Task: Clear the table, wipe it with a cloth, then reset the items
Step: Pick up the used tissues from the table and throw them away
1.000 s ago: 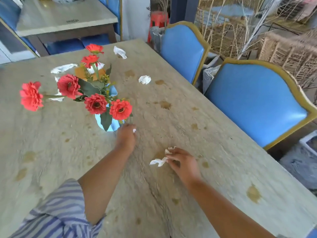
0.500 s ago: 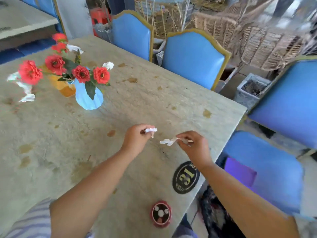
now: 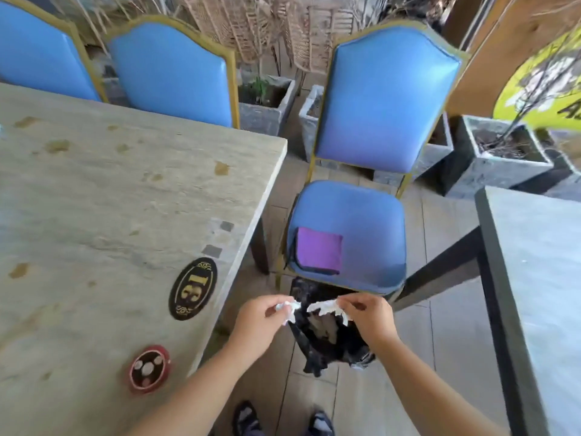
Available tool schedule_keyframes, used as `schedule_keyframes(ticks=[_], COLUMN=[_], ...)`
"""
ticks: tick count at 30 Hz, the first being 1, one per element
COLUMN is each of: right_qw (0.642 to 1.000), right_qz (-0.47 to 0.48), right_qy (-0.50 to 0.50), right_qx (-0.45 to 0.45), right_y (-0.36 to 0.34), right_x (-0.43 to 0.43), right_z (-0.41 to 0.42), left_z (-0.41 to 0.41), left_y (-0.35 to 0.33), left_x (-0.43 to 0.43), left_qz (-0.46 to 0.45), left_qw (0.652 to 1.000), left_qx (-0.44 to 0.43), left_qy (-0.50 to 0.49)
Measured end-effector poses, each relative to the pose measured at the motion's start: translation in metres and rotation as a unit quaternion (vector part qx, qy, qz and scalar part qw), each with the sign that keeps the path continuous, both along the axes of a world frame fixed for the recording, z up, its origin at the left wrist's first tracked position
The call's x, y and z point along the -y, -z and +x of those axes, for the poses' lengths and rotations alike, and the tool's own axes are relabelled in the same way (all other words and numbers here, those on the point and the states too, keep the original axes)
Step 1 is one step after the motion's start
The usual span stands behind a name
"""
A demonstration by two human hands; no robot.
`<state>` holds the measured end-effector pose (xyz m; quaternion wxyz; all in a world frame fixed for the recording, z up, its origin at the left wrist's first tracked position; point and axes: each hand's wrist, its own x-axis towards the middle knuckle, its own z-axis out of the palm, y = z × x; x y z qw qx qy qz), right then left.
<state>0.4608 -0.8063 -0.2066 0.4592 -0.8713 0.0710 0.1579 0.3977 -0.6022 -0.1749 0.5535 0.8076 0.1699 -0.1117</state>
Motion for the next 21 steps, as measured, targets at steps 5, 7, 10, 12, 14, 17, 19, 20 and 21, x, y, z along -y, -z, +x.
schedule_keyframes(ticks=[5,7,10,12,14,17,19,20,21], right_qw=[0.989,0.980,0.966,0.958,0.951,0.941,0.934,0.930,0.927], right_qz=[-0.009,0.001,0.006,0.008,0.004,0.013,0.032,0.044,0.054], right_qy=[0.106,0.148,0.197,0.213,0.229,0.253,0.264,0.272,0.277], right_qx=[-0.102,-0.134,-0.170,-0.190,-0.205,-0.224,-0.237,-0.244,-0.249], right_y=[0.071,0.104,0.159,0.203,0.245,0.302,0.336,0.348,0.356], right_x=[0.054,0.061,0.067,0.068,0.069,0.069,0.069,0.069,0.068], right_z=[0.001,0.008,0.024,0.034,0.043,0.051,0.055,0.056,0.057], left_z=[0.025,0.039,0.064,0.080,0.094,0.111,0.121,0.124,0.127], left_y=[0.068,0.102,0.166,0.216,0.268,0.326,0.354,0.368,0.376], left_x=[0.055,0.070,0.088,0.096,0.103,0.117,0.123,0.124,0.125], left_qz=[-0.038,-0.048,-0.050,-0.049,-0.056,-0.044,-0.034,-0.037,-0.037], left_qw=[0.994,0.989,0.981,0.976,0.970,0.963,0.960,0.959,0.960], left_qx=[-0.103,-0.134,-0.176,-0.202,-0.224,-0.241,-0.249,-0.257,-0.258], left_qy=[-0.013,-0.035,-0.069,-0.072,-0.075,-0.116,-0.124,-0.114,-0.099])
